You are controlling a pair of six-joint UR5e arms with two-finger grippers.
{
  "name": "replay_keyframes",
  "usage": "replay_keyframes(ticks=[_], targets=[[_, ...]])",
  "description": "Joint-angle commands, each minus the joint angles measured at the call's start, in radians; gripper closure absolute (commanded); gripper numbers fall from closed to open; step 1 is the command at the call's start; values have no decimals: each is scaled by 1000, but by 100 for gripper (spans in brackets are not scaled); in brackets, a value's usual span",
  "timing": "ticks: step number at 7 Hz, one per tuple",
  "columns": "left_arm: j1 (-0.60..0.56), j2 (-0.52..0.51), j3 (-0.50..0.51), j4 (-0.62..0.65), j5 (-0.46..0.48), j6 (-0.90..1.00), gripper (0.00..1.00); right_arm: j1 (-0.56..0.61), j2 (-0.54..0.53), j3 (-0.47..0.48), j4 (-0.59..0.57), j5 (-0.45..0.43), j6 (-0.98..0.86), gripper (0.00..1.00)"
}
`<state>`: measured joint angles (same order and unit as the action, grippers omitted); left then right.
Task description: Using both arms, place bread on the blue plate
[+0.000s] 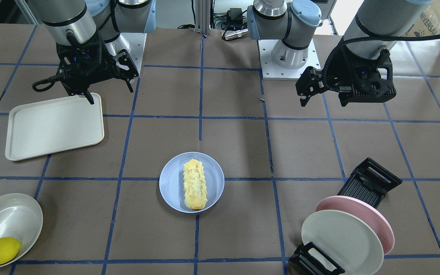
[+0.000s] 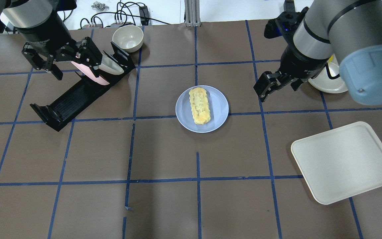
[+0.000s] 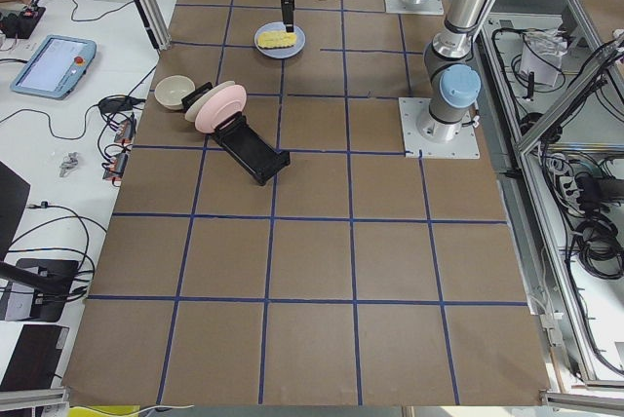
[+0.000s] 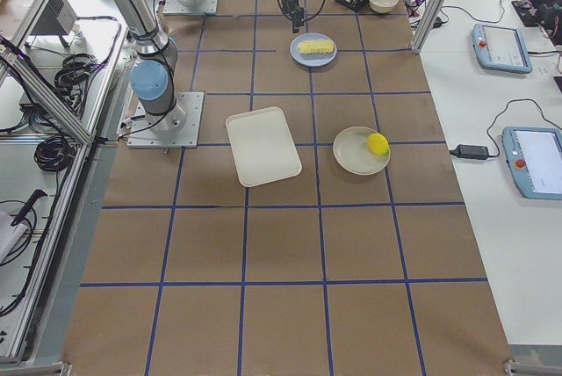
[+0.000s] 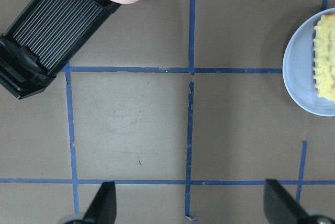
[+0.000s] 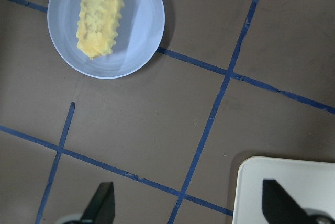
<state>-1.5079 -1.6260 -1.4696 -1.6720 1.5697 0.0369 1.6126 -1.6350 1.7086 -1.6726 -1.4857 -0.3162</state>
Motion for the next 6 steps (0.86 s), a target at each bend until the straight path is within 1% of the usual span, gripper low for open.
replay_keyframes(ticks=[1, 6], targets=[[0, -2, -2, 0, 0, 0, 0, 10, 12, -7, 10, 1, -10, 1], [-2, -2, -2, 0, -5, 0, 0, -8, 9, -3, 34, -1, -14, 1]])
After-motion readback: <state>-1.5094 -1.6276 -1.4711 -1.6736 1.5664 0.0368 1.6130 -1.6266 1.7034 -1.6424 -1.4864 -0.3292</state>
